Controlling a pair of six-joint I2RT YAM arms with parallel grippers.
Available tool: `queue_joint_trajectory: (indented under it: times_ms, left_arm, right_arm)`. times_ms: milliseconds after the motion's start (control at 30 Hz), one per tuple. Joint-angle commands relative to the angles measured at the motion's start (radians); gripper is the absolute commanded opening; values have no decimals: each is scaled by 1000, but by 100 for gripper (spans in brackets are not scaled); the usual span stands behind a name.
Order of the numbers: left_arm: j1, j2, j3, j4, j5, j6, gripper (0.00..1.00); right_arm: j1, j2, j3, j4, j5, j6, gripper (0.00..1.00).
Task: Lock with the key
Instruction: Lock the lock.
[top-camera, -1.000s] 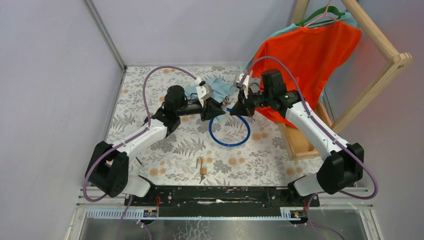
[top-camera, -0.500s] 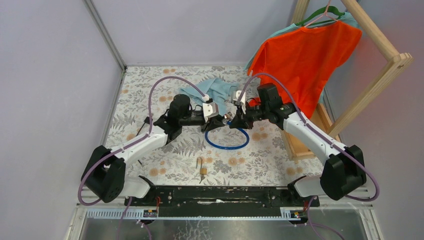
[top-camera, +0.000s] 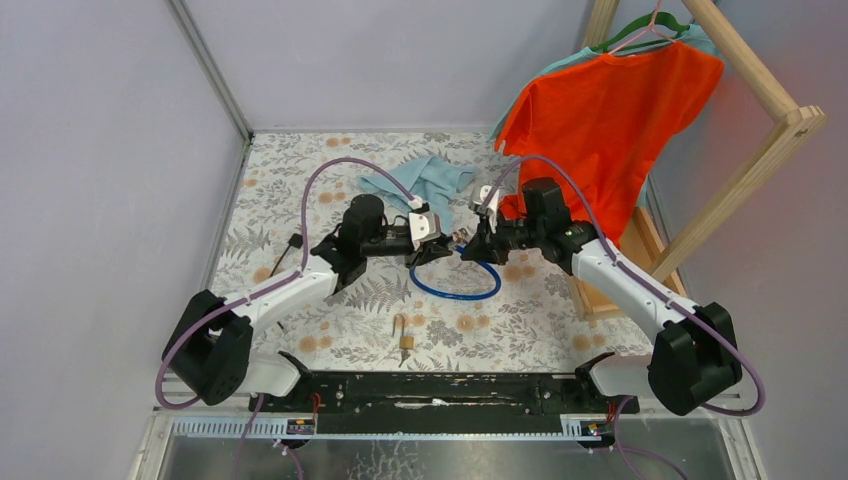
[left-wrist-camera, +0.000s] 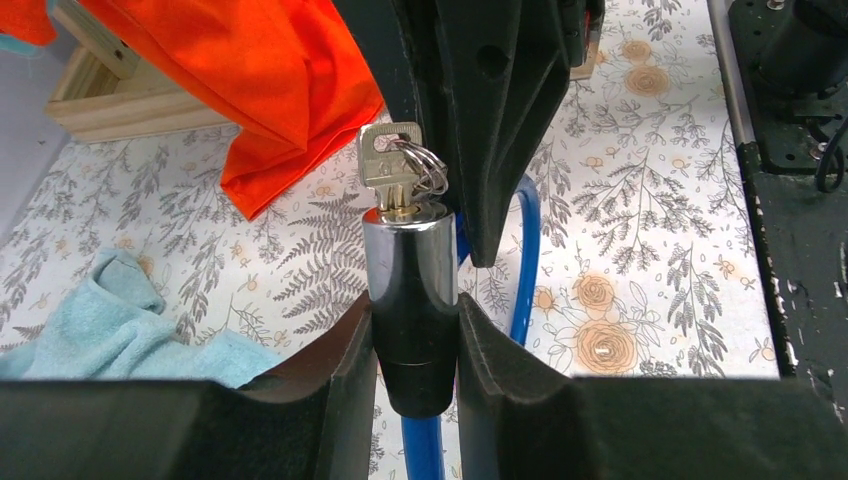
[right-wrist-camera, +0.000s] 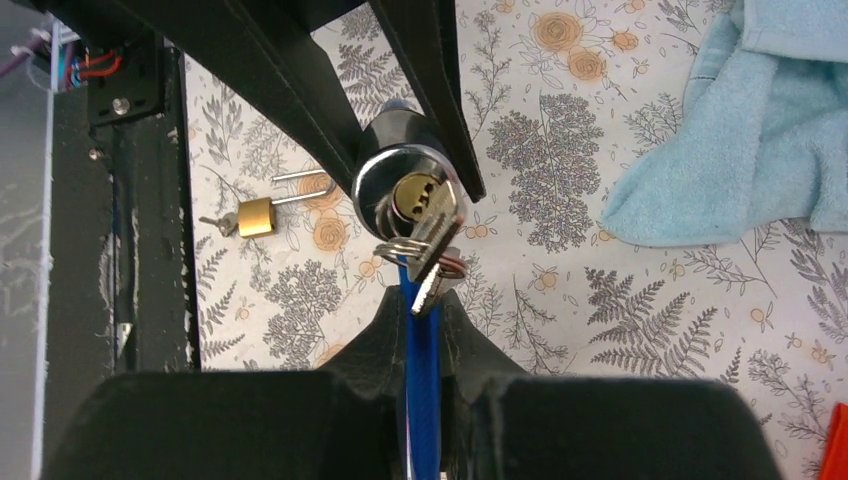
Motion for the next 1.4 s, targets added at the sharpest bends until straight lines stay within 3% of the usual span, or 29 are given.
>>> queue_joint_trajectory:
  times_ms: [0,133,233,500,767,1000,1133,1367]
  left_arm:
    - [-69,18,-40,36,148,-48,0]
    - [-70,20,-51,69,150,-73,0]
    - [-69,20,-56,87,138,-91,0]
    - [-68,5,-63,76,106,-70,0]
    - [-61,9,-65,85,95,-70,0]
    - [-61,7,-64,79,77,-59,0]
    - [-62,12,-59,71,69,-54,0]
    - [-61,18,-53,63,49,-47,0]
  right_arm:
    - [-30,-6,43,293,-3,122,1]
    - [-43,3,54,312,-72,154,2]
    - [-43,21,55,316,-109,175,8]
    - [-50,63,138,41,-66,95,43]
    - [-105,-32,153,-226,-18,-16,66]
    - [-107,-37,324,-499,-29,-82,76]
    - [-108,-43,365,-469,-20,2,77]
    - [-85,16,423,-502,-25,73,69]
